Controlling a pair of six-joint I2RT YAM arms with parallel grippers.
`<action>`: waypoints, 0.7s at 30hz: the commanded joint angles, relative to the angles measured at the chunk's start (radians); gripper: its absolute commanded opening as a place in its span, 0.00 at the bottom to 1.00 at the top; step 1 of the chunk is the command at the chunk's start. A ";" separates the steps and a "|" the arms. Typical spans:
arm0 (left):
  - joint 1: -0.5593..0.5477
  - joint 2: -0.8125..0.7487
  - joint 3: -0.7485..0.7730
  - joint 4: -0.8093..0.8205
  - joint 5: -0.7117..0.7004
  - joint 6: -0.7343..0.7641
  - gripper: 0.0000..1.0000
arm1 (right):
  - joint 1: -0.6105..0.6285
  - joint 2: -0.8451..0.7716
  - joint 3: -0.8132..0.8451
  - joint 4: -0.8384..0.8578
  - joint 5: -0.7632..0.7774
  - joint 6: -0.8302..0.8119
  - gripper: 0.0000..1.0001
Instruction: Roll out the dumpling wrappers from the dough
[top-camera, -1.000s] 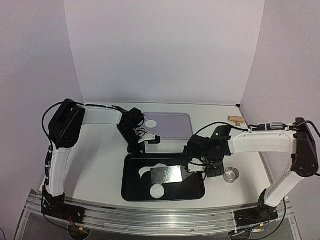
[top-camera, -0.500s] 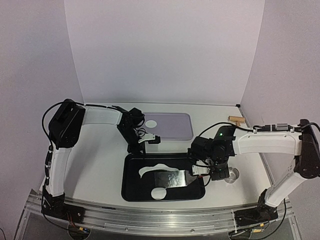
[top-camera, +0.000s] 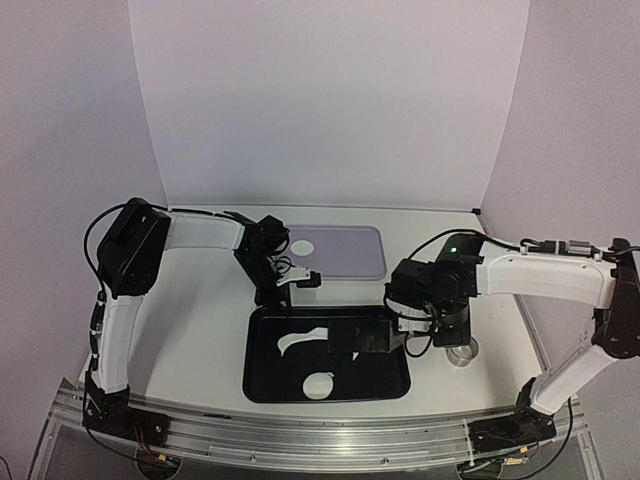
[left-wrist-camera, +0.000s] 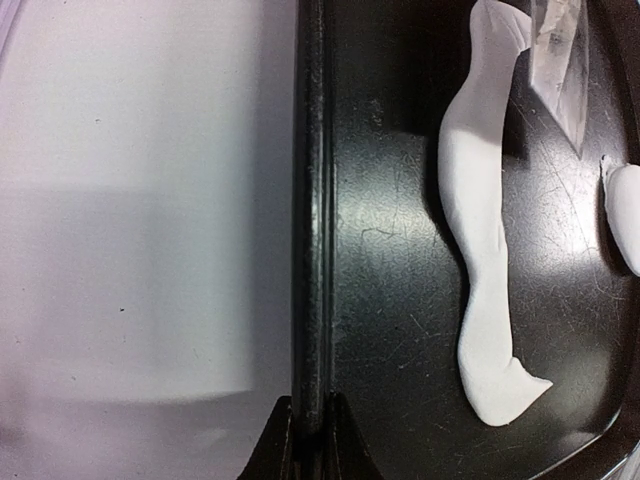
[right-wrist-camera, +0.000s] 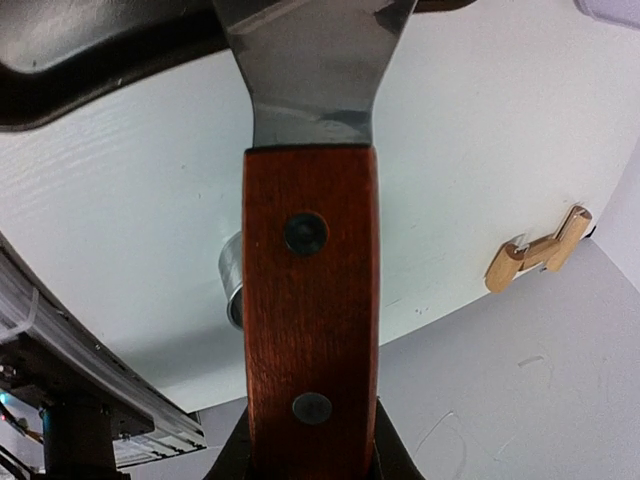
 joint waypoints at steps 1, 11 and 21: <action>-0.001 -0.021 0.008 0.041 -0.044 0.038 0.00 | 0.000 -0.144 -0.008 -0.227 -0.041 0.016 0.00; -0.001 -0.021 0.018 0.037 -0.046 0.038 0.00 | 0.020 -0.109 0.015 -0.395 -0.092 0.023 0.00; -0.002 -0.012 0.024 0.038 -0.053 0.038 0.00 | 0.021 -0.147 -0.066 -0.446 -0.084 -0.047 0.00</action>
